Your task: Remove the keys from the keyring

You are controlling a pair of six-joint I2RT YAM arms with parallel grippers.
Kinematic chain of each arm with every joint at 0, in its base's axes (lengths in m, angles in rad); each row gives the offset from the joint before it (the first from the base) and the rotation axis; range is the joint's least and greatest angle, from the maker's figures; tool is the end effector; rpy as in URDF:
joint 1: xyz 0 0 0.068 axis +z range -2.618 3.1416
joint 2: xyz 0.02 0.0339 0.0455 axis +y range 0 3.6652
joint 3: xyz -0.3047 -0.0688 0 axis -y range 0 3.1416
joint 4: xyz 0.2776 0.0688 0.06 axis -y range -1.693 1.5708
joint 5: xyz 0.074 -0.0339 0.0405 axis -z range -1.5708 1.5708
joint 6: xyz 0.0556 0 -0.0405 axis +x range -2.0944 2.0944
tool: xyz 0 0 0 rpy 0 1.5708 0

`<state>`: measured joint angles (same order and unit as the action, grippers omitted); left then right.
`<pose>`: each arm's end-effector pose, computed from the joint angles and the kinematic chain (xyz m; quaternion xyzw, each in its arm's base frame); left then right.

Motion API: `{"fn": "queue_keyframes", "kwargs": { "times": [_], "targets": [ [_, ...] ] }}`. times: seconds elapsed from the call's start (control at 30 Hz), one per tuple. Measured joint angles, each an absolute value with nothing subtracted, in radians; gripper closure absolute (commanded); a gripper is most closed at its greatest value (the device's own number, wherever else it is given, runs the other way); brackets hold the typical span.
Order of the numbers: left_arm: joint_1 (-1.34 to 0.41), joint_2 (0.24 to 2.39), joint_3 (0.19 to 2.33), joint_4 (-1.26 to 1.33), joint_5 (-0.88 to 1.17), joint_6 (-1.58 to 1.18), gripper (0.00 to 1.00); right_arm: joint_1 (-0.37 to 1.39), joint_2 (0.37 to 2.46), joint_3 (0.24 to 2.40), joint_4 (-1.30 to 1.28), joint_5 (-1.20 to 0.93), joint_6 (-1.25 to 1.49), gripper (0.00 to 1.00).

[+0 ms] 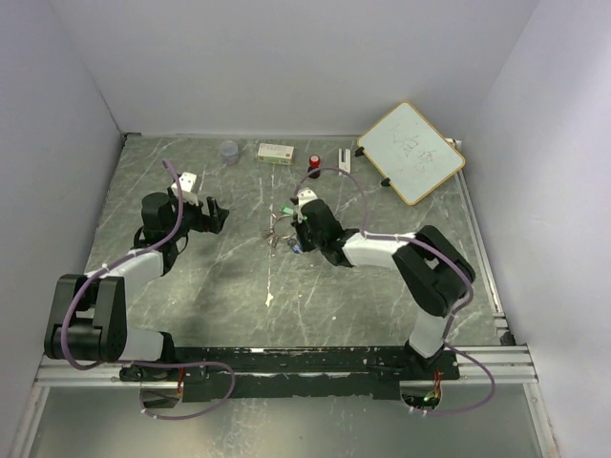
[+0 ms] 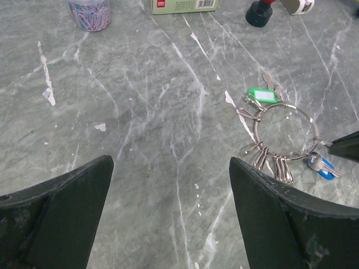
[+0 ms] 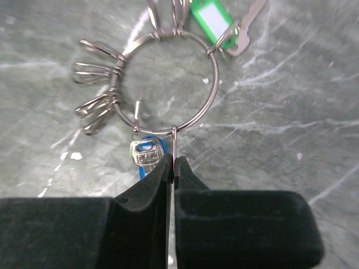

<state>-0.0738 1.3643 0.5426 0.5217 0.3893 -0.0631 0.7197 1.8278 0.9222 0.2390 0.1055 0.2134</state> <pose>0.3079 -0.0439 0.2122 0.1190 0.7890 -0.1951 0.5703 0.3179 0.2709 0.1469 -0.2027 0.8754 0.1539 0.4110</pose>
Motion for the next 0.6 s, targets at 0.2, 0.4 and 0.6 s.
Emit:
{"fn": "queue_keyframes", "kwargs": {
  "times": [0.2, 0.4, 0.6],
  "targets": [
    [-0.074, 1.378, 0.543, 0.526, 0.424, -0.063, 0.0, 0.74, 1.634, 0.98, 0.154, 0.123, 0.148, 1.0],
    [-0.074, 1.377, 0.549, 0.532, 0.5, -0.08, 0.05, 0.741, 1.477, 1.075, 0.137, 0.126, 0.12, 1.0],
    [-0.077, 1.348, 0.6, 0.555, 0.596, -0.147, 0.22, 0.748, 1.424, 1.094, 0.086, 0.117, 0.118, 1.0]
  ]
}}
